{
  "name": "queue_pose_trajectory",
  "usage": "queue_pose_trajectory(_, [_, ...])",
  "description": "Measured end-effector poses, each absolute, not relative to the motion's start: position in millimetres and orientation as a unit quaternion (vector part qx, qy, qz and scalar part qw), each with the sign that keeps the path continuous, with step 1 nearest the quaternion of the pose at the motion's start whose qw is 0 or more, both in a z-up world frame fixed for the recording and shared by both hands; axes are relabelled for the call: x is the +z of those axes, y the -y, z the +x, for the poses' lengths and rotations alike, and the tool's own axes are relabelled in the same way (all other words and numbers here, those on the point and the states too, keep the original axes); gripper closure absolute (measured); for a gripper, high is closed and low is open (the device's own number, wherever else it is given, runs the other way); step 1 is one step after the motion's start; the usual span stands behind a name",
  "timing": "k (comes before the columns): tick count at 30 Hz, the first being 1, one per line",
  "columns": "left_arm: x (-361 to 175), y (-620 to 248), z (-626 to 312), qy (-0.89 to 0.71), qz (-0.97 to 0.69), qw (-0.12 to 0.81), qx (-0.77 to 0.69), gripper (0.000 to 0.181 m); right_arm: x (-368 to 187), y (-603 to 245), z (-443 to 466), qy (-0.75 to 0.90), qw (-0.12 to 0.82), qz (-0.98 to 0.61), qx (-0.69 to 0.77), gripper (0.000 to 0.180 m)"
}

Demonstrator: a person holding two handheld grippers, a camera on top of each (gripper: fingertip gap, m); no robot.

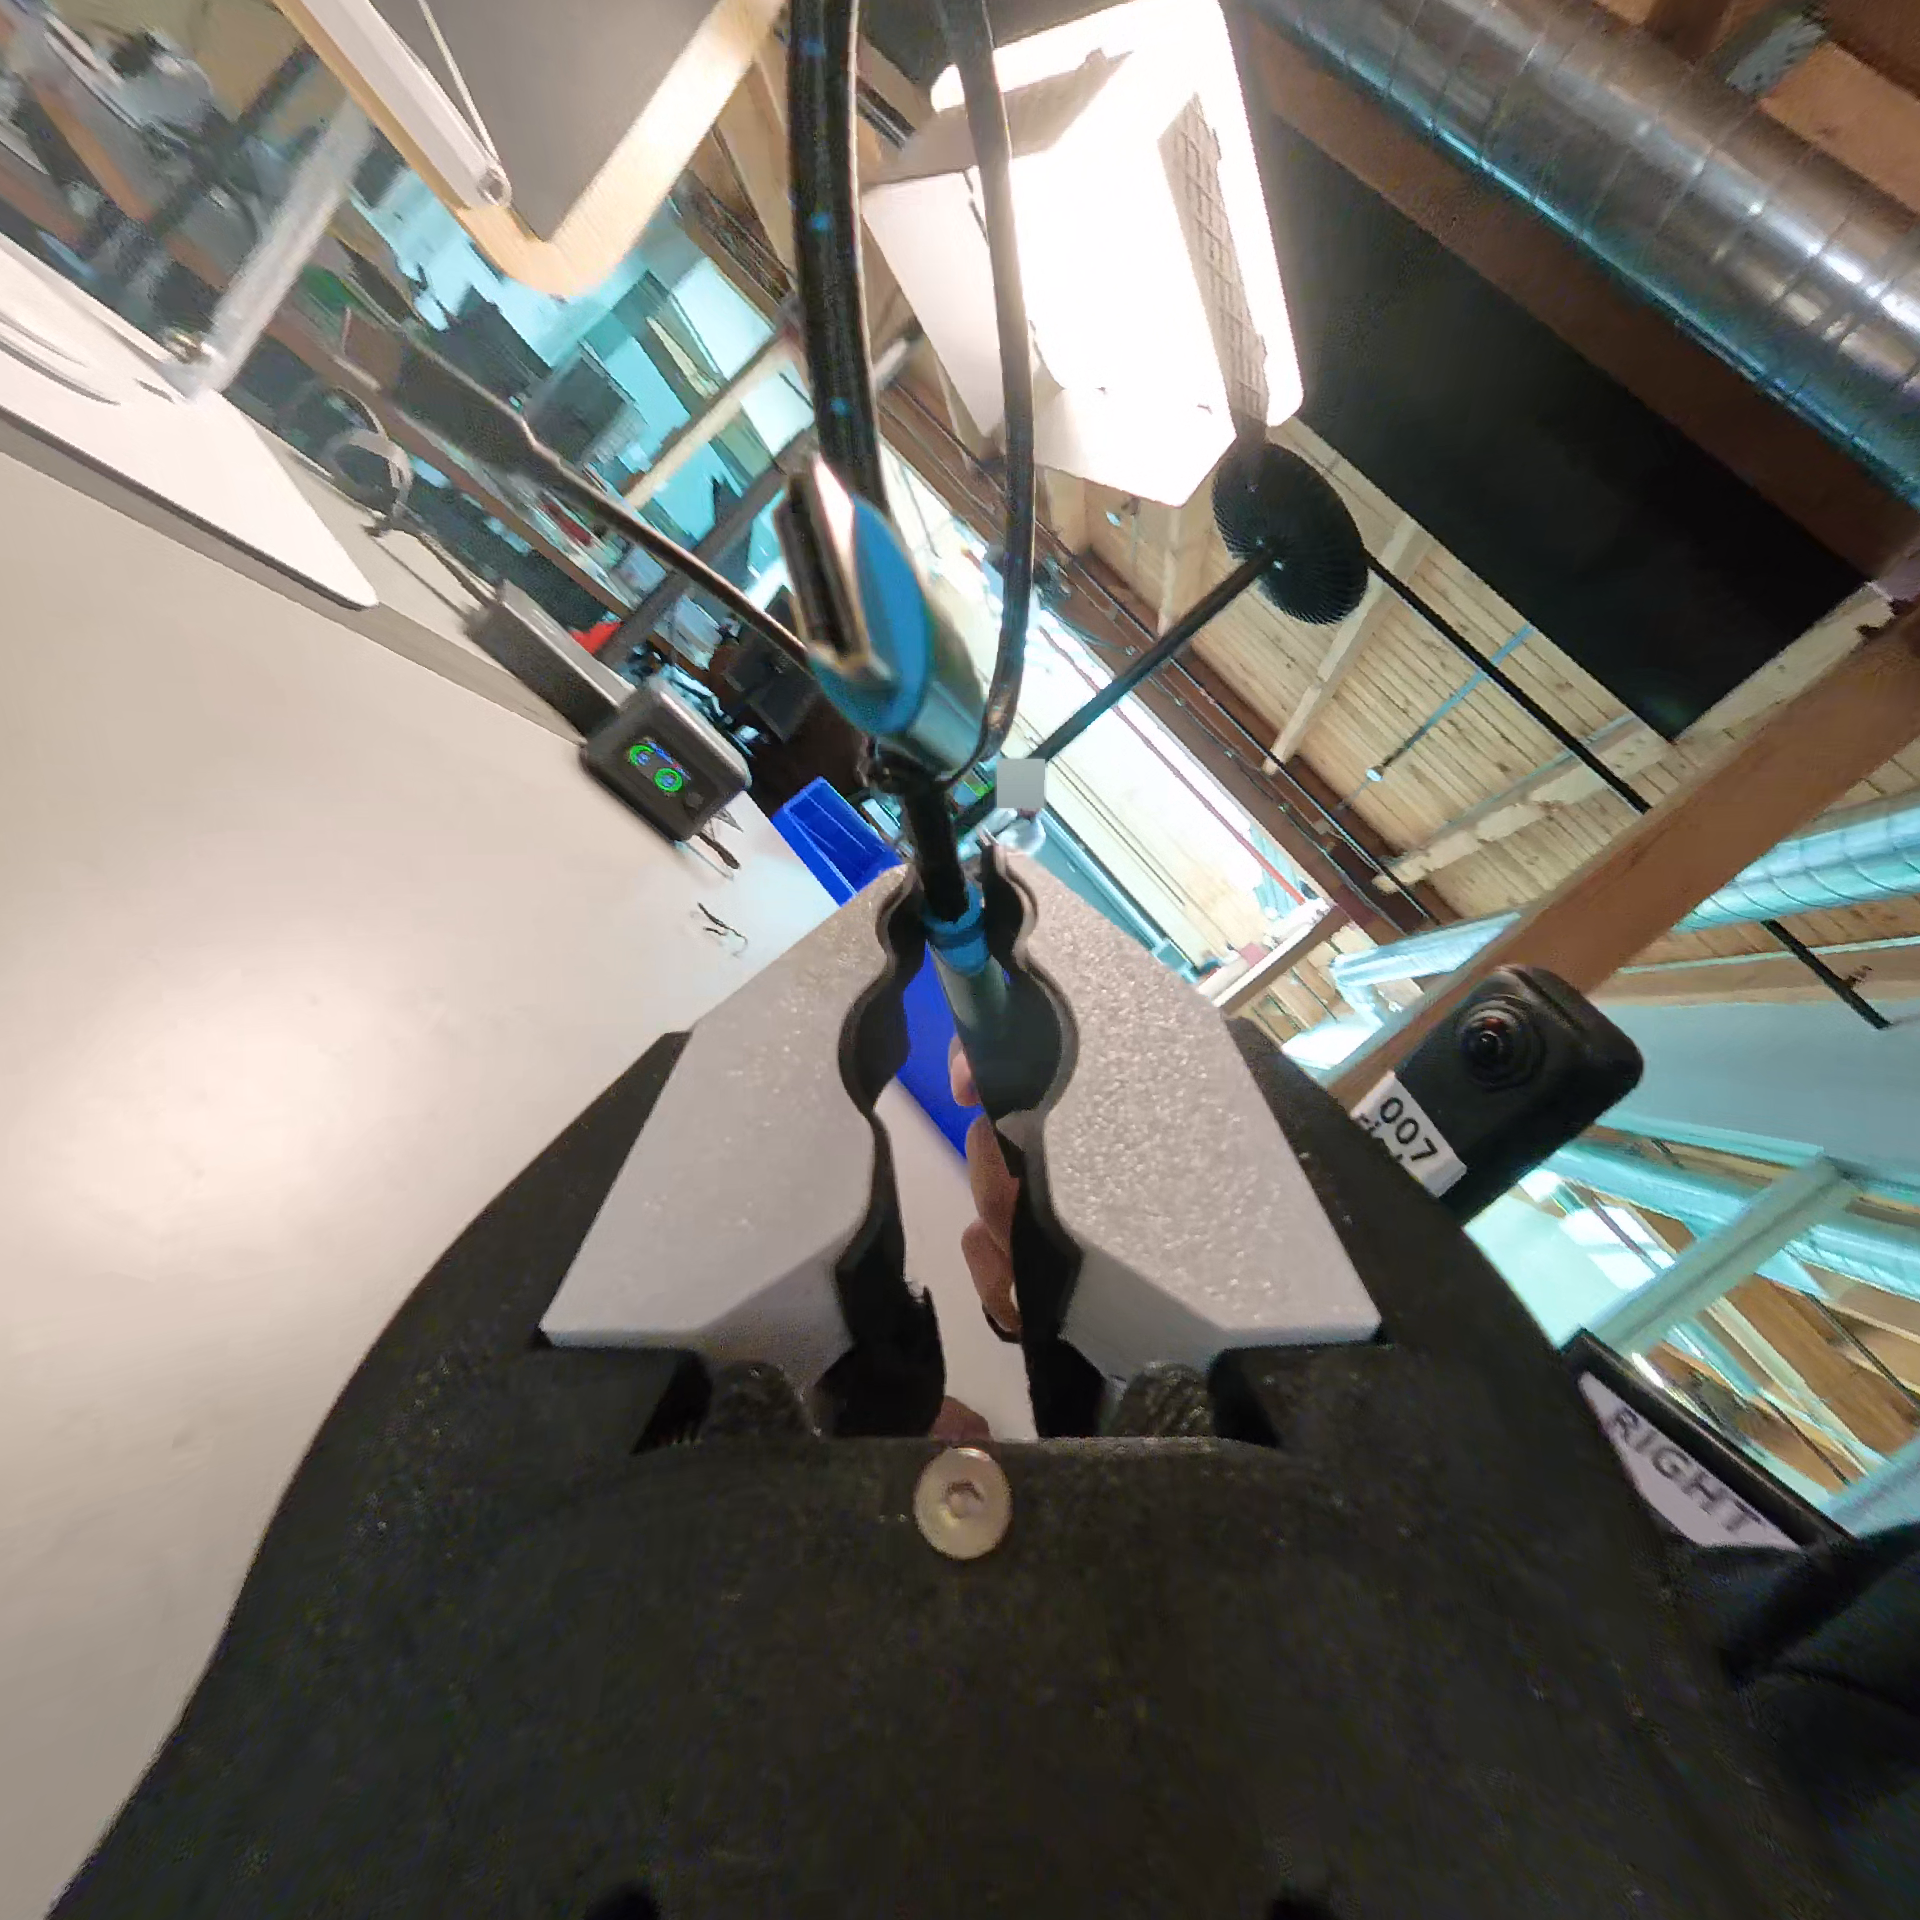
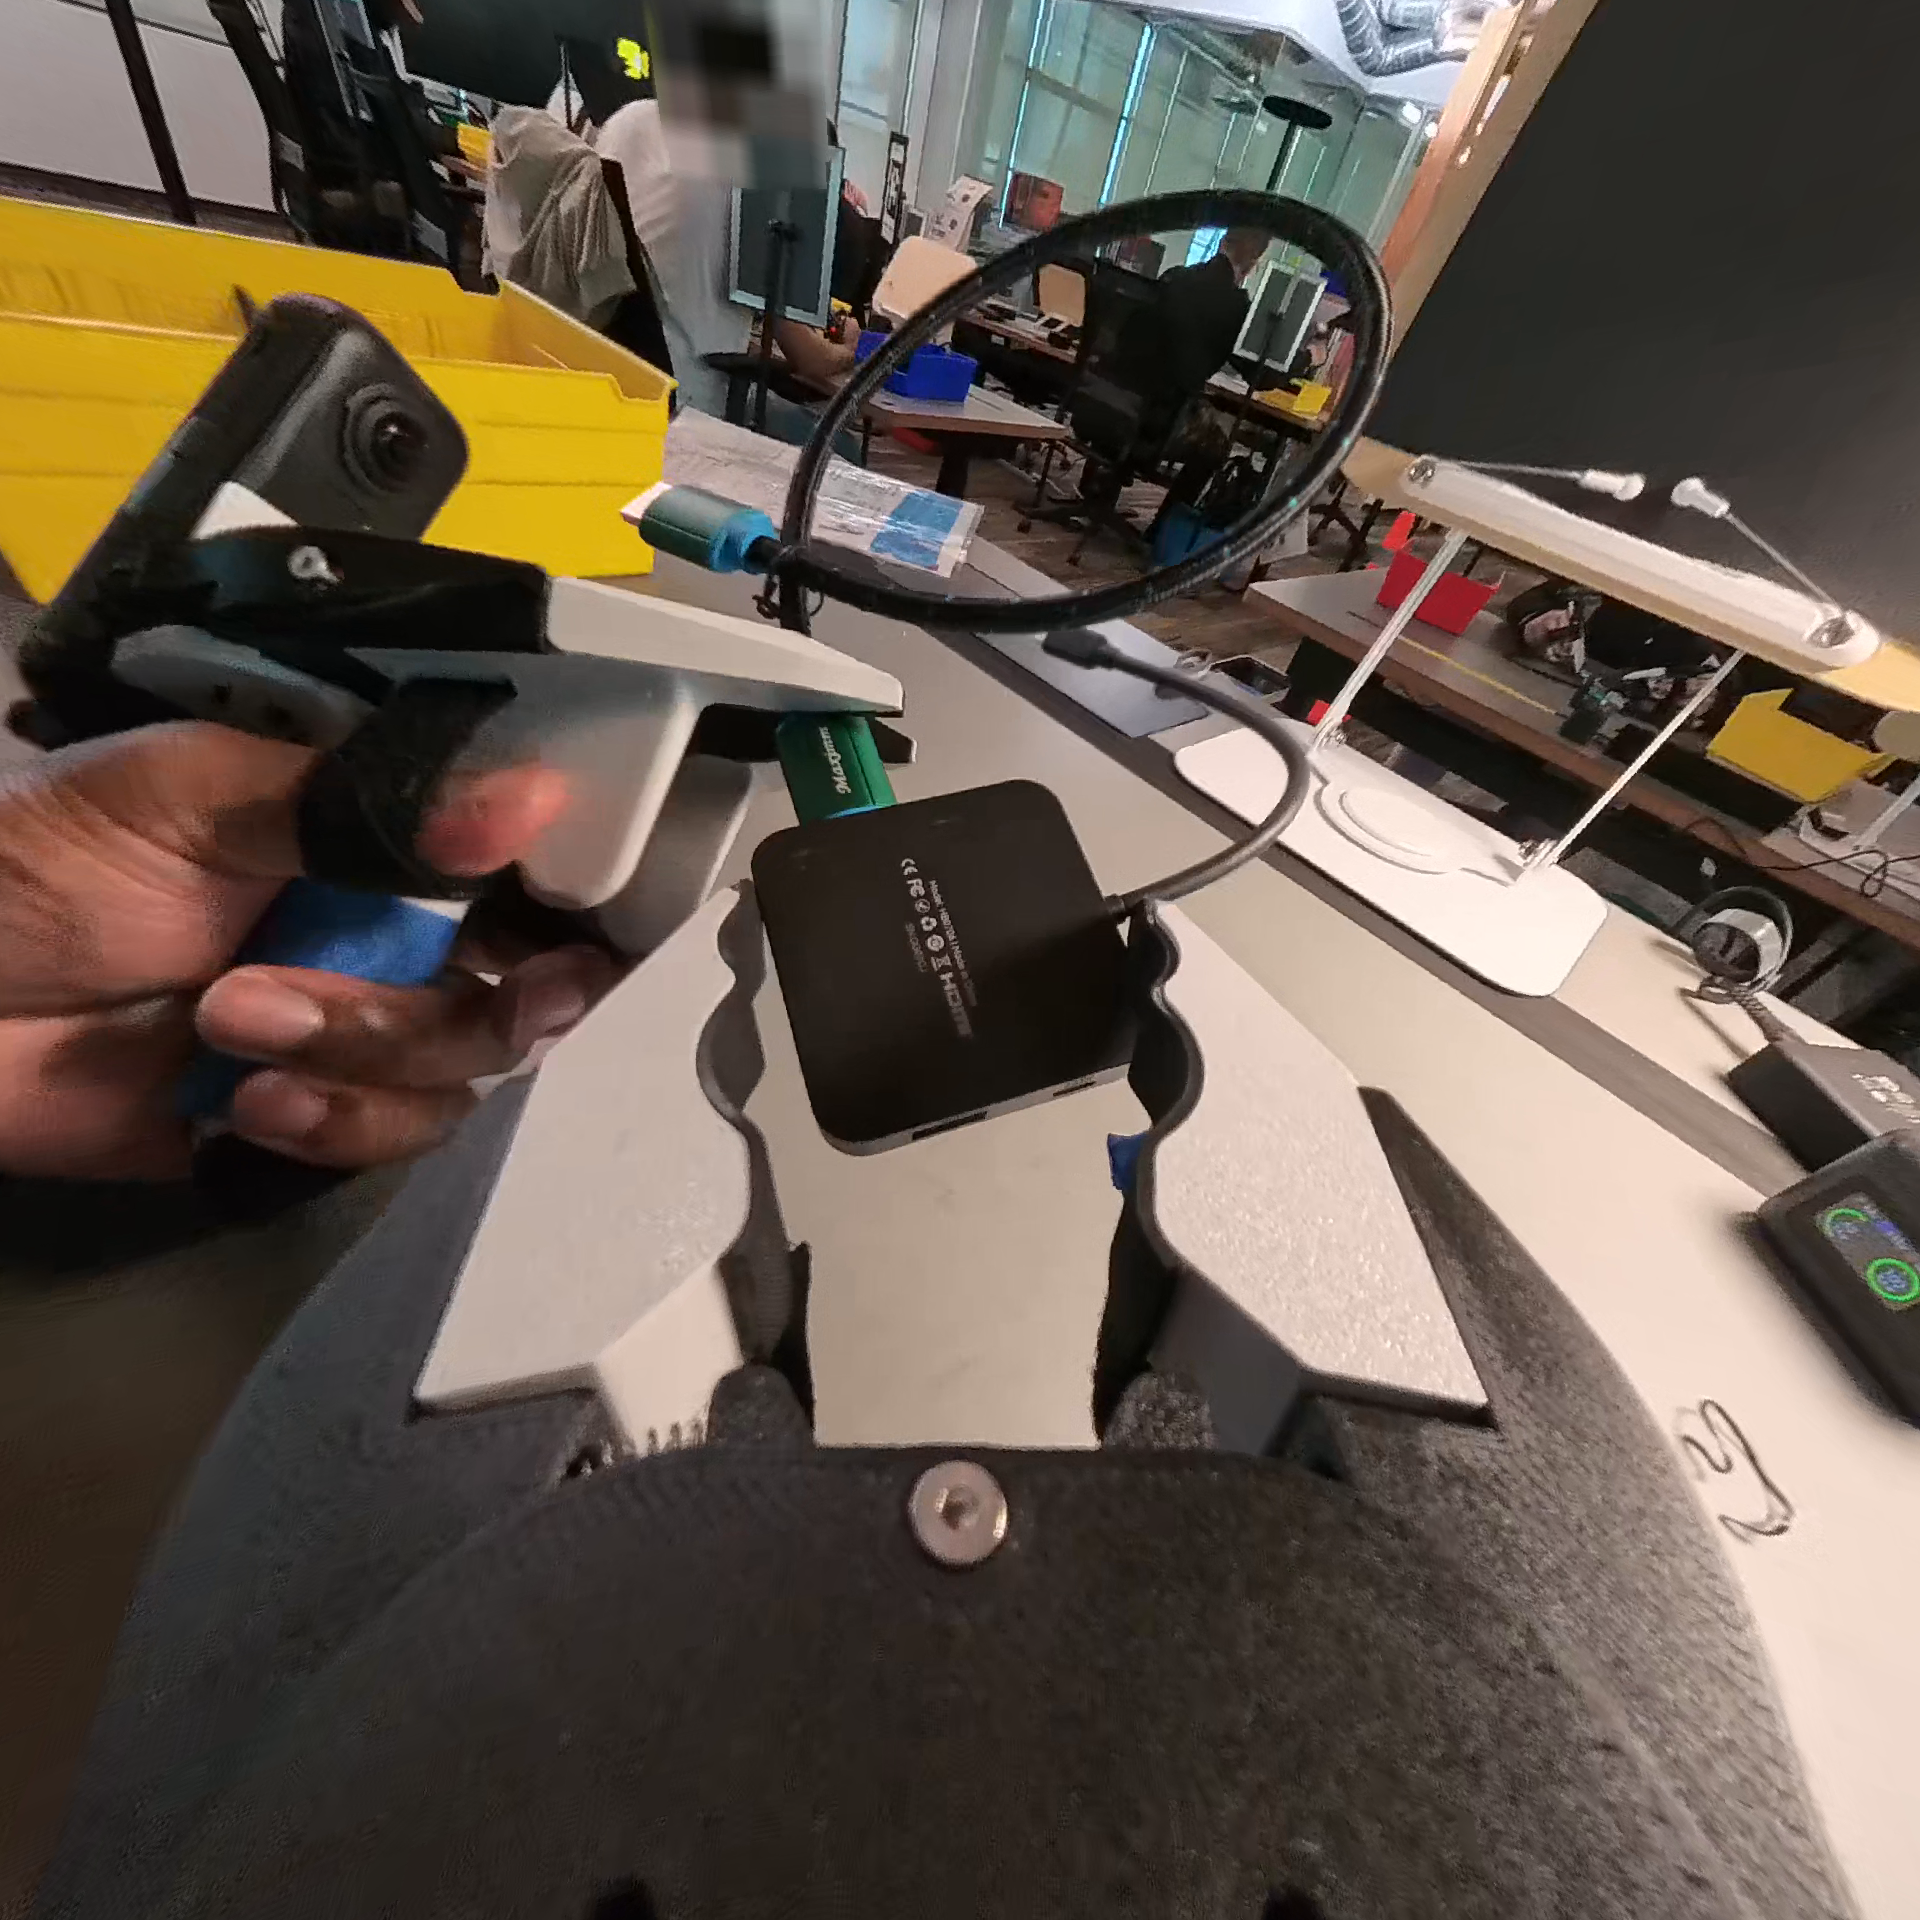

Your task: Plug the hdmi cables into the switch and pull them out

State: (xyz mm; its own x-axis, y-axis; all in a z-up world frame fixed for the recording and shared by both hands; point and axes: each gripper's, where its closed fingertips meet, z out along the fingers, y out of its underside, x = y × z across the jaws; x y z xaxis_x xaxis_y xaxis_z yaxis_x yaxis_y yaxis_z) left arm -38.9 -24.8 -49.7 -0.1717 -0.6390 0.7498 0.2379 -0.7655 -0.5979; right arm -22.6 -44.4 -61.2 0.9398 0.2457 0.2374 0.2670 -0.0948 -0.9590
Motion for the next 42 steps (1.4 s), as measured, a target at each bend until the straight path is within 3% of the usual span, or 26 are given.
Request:
queue_pose_trajectory(1, [-47.6,26.3,-38.5,-0.187,-0.57,0.287,-0.747,0.168,-58.0,45.7,-21.0,0.175,0.654,-0.736,-0.013,0.108])
queue_pose_trajectory(6, [-54.4,36.0,-31.3,-0.247,-0.578,0.275,-0.727,0.129,-42.2,60.1,8.2,0.17,0.661,-0.727,-0.081,0.108])
queue_pose_trajectory(13, [-68.1,66.7,-19.6,-0.316,-0.58,0.227,-0.716,0.128,4.5,150.6,128.9,0.058,0.631,-0.729,-0.259,0.108])
queue_pose_trajectory(18, [-72.2,85.9,-14.9,-0.357,-0.574,0.219,-0.704,0.128,6.7,248.3,234.7,-0.087,0.546,-0.774,-0.309,0.109])
queue_pose_trajectory(22, [-75.6,95.7,-12.5,-0.386,-0.569,0.222,-0.691,0.128,-37.8,286.7,281.6,-0.157,0.486,-0.816,-0.27,0.109])
queue_pose_trajectory(23, [-75.9,98.0,-12.1,-0.393,-0.568,0.223,-0.688,0.128,-48.5,288.7,283.8,-0.163,0.483,-0.824,-0.246,0.116])
queue_pose_trajectory(24, [-75.9,99.9,-12.0,-0.398,-0.566,0.223,-0.686,0.128,-55.9,289.6,284.0,-0.169,0.485,-0.829,-0.222,0.135])
queue_pose_trajectory(25, [-76.4,101.2,-12.0,-0.402,-0.566,0.224,-0.684,0.128,-58.8,290.5,283.4,-0.175,0.492,-0.828,-0.203,0.137])
queue_pose_trajectory(29, [-83.6,104.3,-18.1,-0.422,-0.58,0.224,-0.66,0.12,-51.3,298.5,268.7,-0.159,0.516,-0.823,-0.174,0.118])
queue_pose_trajectory(32, [-96.4,97.2,-34.6,-0.439,-0.617,0.256,-0.601,0.111,-56.0,305.9,238.7,-0.119,0.521,-0.832,-0.15,0.105])
queue_pose_trajectory(37, [-118.3,65.0,-96.4,-0.438,-0.691,0.36,-0.448,0.071,-75.1,316.8,192.1,-0.078,0.537,-0.832,-0.114,0.097])
queue_pose_trajectory(40, [-99.5,38.3,-154.9,-0.358,-0.699,0.463,-0.411,0.075,-87.8,318.7,193.1,-0.085,0.525,-0.836,-0.131,0.099])
queue_pose_trajectory(42, [-95.1,12.6,-204.2,-0.335,-0.71,0.534,-0.313,0.075,-94.7,316.5,197.9,-0.086,0.513,-0.842,-0.146,0.102])
